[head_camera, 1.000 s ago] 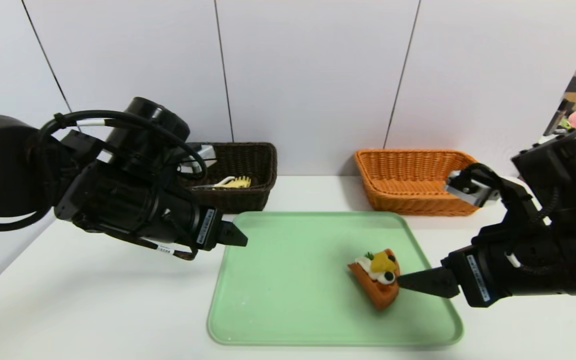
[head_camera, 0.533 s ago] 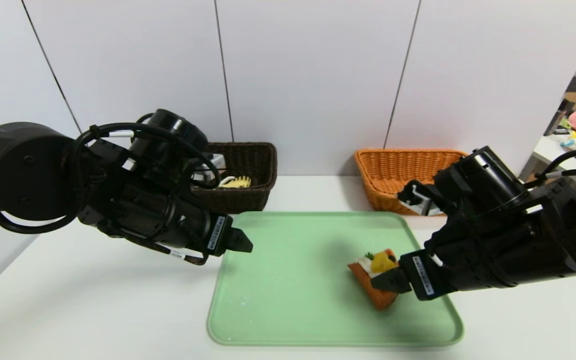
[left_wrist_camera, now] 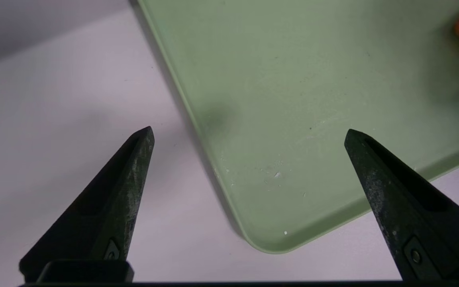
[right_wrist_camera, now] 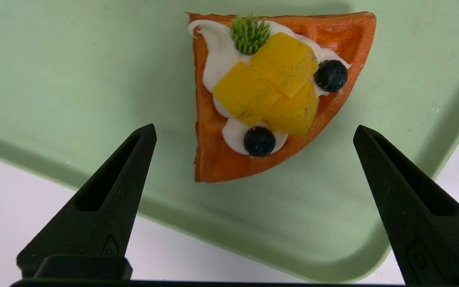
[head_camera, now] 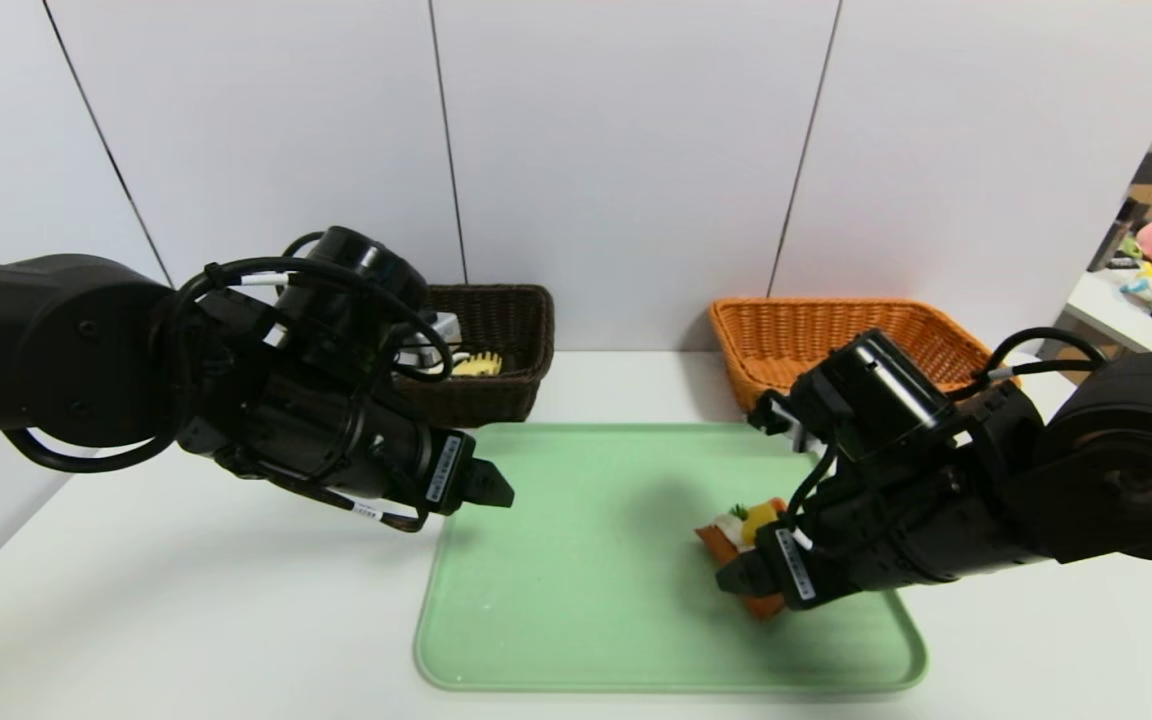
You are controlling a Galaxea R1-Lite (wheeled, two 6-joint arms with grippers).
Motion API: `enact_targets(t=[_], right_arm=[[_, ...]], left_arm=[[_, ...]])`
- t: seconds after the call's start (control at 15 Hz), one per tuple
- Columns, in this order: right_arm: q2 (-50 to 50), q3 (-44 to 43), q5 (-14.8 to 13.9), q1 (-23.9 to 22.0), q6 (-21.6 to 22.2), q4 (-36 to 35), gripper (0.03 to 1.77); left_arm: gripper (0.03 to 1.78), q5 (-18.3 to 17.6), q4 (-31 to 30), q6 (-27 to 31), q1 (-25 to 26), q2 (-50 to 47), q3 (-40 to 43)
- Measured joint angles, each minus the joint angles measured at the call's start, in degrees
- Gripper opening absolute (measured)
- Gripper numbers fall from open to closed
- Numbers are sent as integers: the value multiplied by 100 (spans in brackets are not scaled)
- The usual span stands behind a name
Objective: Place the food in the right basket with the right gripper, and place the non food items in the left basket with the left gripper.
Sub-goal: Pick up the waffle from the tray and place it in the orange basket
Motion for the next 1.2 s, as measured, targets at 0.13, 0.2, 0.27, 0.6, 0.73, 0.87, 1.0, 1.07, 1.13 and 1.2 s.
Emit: enact_targets(t=[0.13,0.2,0.27,0.6,0.73,0.87,1.0,1.07,1.13,1.2], right_arm=[[139,-28,-52,5,98,-76,171],[213,-41,-71,7,166,-227,171],[293,-48,-88,7,202,-378,171],[588,-59,-333,-2,321,-725,171],[656,-59,-361,-11,318,-741,171],[686,-59,-377,-17,317,-745,171],[684,-59,-372,-20,310,-736,163],[681,-56,-356,-22,310,-730,144],[679,-54,-363,-13,315,-731,129],[667,-45,-361,-6,317,-731,118]], left_arm=[[169,-5,-6,0,-9,6,6],[169,-5,-6,-2,-9,6,9],[169,-5,-6,6,-9,12,9],[169,-30,-15,0,-9,52,6],[169,-39,-57,9,-9,65,1],[169,-46,-105,6,-9,72,1],[169,-50,-107,9,-9,72,6],[169,-50,-107,10,-9,72,4],[169,-55,-107,10,-9,72,1],[169,-55,-105,10,-12,72,0]])
